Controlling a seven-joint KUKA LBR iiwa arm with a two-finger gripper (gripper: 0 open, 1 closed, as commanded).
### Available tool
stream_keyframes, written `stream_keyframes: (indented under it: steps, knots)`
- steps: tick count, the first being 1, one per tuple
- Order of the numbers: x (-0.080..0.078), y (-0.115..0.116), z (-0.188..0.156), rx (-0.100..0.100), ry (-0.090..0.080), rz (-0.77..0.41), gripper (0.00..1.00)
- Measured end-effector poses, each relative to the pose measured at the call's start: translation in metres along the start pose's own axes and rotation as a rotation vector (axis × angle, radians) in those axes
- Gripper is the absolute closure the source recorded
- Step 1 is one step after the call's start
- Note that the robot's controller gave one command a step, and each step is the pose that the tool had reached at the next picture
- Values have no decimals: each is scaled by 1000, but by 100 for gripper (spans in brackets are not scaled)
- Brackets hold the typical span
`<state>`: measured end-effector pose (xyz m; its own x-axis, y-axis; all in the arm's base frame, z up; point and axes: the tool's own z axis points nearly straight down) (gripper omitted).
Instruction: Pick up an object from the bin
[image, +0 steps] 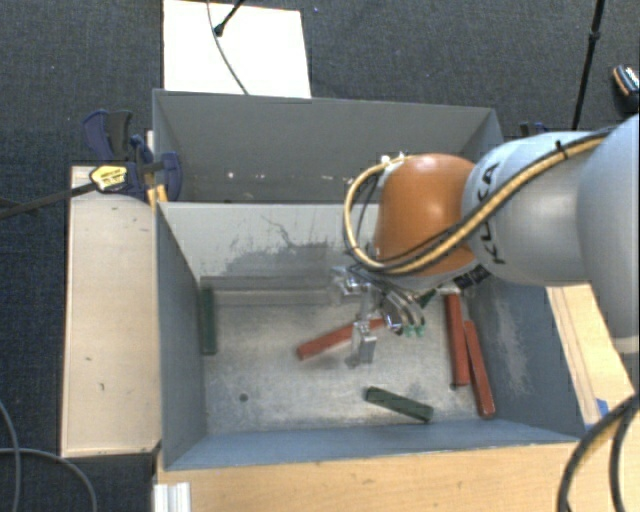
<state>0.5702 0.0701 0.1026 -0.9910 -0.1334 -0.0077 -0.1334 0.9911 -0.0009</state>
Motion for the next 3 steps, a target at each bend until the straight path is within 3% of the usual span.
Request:
stream_keyframes:
  steps: [1,2,3]
  knots:
    - [12,-7,-8,-1,8,-26,0]
    - [-9,-58,33,0,4,-227,0]
    - [-10,-57,33,-2,2,-222,0]
